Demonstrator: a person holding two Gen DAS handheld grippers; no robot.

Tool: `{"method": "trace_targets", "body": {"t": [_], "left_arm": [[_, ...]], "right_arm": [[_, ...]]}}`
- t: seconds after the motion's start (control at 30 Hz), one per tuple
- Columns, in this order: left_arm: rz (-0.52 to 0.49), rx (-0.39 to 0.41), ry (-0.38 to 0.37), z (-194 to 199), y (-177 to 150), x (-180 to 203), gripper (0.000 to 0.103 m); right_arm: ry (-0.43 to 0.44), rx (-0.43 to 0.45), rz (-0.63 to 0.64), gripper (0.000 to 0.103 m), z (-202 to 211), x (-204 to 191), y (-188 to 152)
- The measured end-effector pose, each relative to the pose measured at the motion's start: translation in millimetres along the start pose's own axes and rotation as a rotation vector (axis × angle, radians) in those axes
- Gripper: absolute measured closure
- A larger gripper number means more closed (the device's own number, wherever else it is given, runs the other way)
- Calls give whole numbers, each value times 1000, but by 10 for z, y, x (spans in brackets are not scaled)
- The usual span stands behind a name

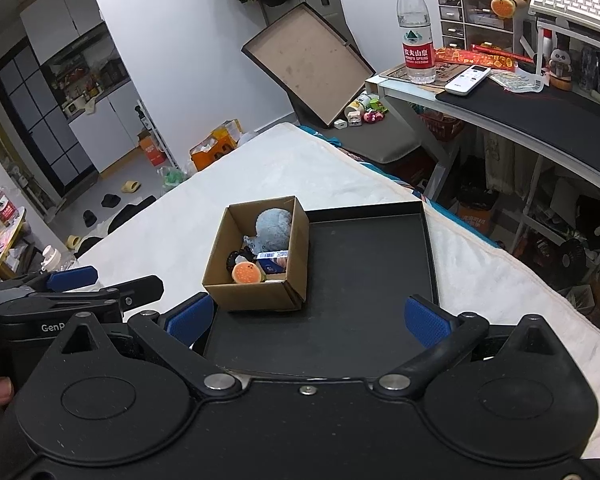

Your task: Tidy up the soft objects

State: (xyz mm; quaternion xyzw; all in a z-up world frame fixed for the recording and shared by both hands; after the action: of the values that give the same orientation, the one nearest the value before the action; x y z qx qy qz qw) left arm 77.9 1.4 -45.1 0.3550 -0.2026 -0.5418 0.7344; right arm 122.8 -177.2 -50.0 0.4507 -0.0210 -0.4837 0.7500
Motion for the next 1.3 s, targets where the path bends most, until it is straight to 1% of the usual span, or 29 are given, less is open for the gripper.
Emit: {"method": "trace_targets", "body": {"t": [0.43,0.9,1.3], "left_arm": [[-1,-13,4,-28,2,16,1],[-3,-9,10,-17,-7,9,1],[-12,-3,15,-9,-10,25,1]], "right_arm": [[11,-8,-4,0,-22,40,23],[7,-5,1,0,-25,42,32],[20,-1,-10,0,-24,60,20]]}}
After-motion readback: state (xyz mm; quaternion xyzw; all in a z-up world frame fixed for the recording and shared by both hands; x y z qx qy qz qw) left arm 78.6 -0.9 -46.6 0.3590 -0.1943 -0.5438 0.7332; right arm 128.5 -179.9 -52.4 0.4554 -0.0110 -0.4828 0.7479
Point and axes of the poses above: each gripper's, at about its wrist camera, not at the fingertips, and z roughly against the way its jaws point, x to its right, y to its top, the point moved 9 cm from there along -z, roughly the way its jaws point, and after that the axes turned 12 degrees about y, right-handed, at the moved point
